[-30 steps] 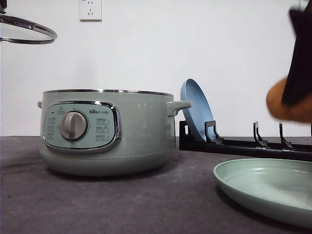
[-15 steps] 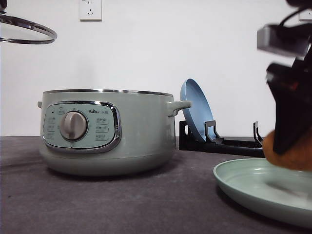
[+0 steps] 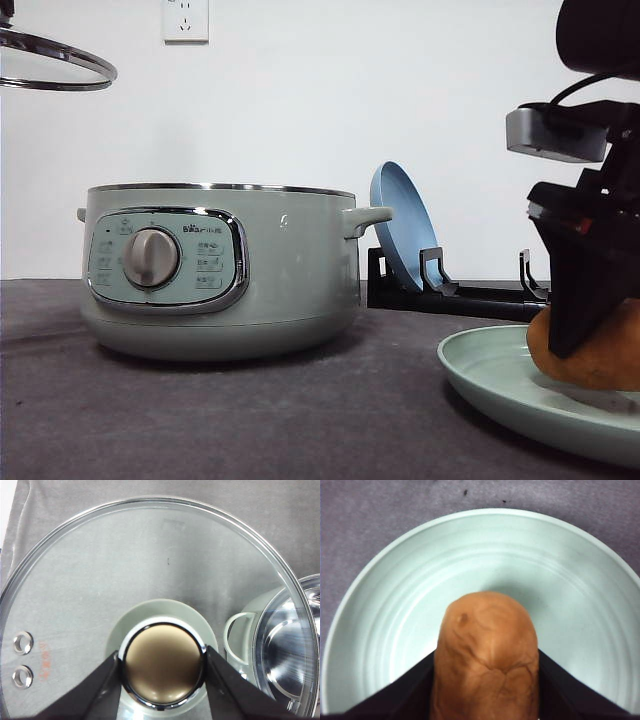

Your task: Transfer potato from steamer to green plate

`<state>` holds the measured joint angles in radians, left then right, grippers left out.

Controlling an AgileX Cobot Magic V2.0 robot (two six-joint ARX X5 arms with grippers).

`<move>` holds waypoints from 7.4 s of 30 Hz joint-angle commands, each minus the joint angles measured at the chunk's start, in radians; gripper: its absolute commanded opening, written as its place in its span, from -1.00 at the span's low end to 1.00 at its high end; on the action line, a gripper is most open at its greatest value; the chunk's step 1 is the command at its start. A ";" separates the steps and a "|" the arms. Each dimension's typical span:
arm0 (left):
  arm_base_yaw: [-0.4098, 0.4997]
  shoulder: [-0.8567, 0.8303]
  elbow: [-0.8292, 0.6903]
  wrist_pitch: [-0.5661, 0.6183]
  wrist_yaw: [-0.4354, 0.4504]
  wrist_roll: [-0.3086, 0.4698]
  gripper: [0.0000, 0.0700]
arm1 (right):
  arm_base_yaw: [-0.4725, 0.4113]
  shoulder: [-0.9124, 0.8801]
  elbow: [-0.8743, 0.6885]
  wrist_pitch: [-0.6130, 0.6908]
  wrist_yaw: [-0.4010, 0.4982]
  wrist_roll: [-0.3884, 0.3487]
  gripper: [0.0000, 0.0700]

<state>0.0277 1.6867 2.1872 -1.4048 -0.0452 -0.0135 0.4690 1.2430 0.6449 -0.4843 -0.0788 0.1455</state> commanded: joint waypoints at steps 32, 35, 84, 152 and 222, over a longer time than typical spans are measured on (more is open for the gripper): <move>-0.002 -0.013 0.037 0.035 0.005 -0.002 -1.00 | 0.005 -0.206 0.400 -0.340 -0.011 0.040 0.91; -0.002 -0.013 0.037 0.034 0.005 -0.003 -1.00 | 0.005 -0.252 0.473 -0.406 -0.060 0.041 0.92; -0.528 0.014 0.037 0.049 0.005 -0.017 -1.00 | 0.012 -0.650 0.518 -0.428 -0.105 0.079 0.92; -0.533 0.359 0.037 0.096 0.044 0.009 -1.00 | 0.012 -0.650 0.518 -0.437 -0.104 0.079 0.92; -0.516 -1.049 -1.146 0.585 0.279 -0.070 0.82 | 0.012 -0.698 0.437 -0.538 -0.070 0.023 0.92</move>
<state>-0.4847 0.6308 1.0387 -0.8341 0.2215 -0.0460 0.4759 0.5495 1.0804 -1.0358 -0.1529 0.1800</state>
